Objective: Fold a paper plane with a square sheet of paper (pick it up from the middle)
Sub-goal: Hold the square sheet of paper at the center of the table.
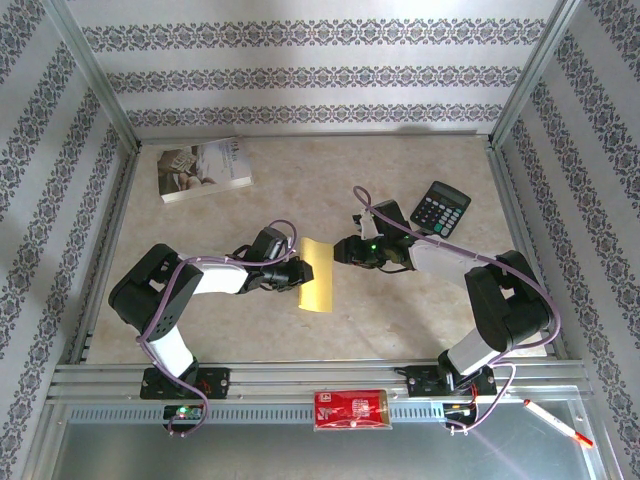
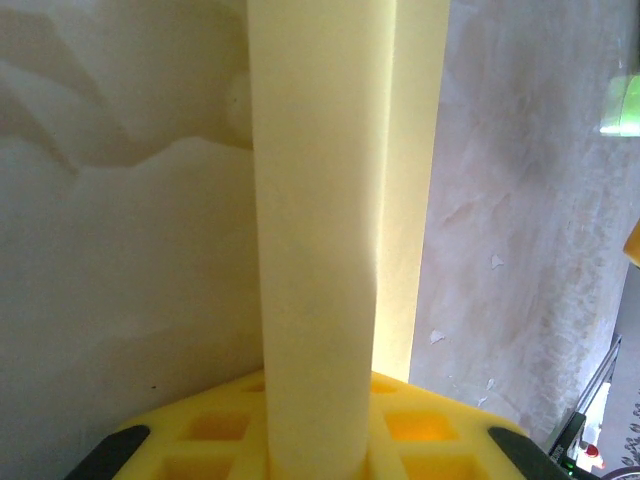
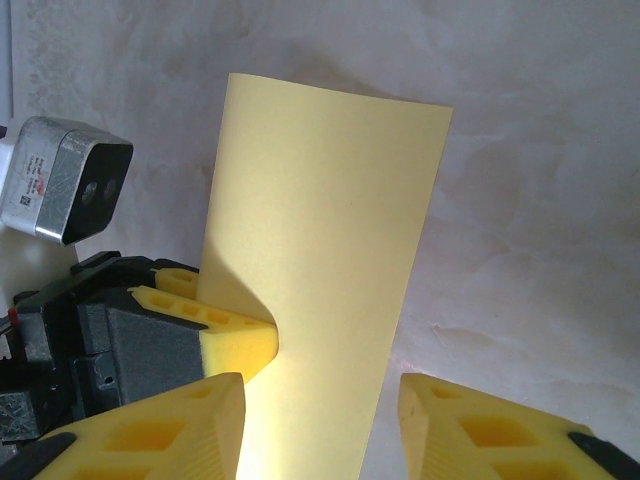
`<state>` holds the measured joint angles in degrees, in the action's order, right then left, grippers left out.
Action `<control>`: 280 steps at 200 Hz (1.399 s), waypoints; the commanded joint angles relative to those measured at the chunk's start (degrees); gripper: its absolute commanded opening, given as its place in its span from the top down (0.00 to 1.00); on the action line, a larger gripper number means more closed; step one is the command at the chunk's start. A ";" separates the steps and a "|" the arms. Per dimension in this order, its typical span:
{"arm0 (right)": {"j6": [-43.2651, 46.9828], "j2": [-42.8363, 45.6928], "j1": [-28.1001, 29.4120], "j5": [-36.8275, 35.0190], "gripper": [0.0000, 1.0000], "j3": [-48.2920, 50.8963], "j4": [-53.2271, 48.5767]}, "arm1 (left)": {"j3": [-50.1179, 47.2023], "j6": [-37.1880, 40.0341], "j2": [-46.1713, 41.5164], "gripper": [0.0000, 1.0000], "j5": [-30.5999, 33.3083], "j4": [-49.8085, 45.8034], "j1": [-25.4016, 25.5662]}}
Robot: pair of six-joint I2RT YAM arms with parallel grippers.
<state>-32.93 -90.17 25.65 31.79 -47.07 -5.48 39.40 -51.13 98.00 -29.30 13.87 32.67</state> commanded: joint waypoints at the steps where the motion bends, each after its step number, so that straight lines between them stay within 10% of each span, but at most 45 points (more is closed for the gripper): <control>1: -0.76 -0.83 0.44 -1.24 0.59 -0.13 1.33 | -1.64 1.13 1.29 0.78 3.94 -6.03 0.32; 121: -4.36 -7.80 5.76 -0.46 1.00 -2.20 2.86 | -2.05 0.77 2.30 0.78 3.55 -5.03 0.69; 280: -4.69 -13.40 7.20 -1.55 1.00 -4.00 2.29 | -2.65 0.59 2.73 0.78 3.72 -4.46 0.82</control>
<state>-37.63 -102.00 32.16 30.92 -49.91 -2.76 39.24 -51.18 98.10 -29.10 14.26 32.95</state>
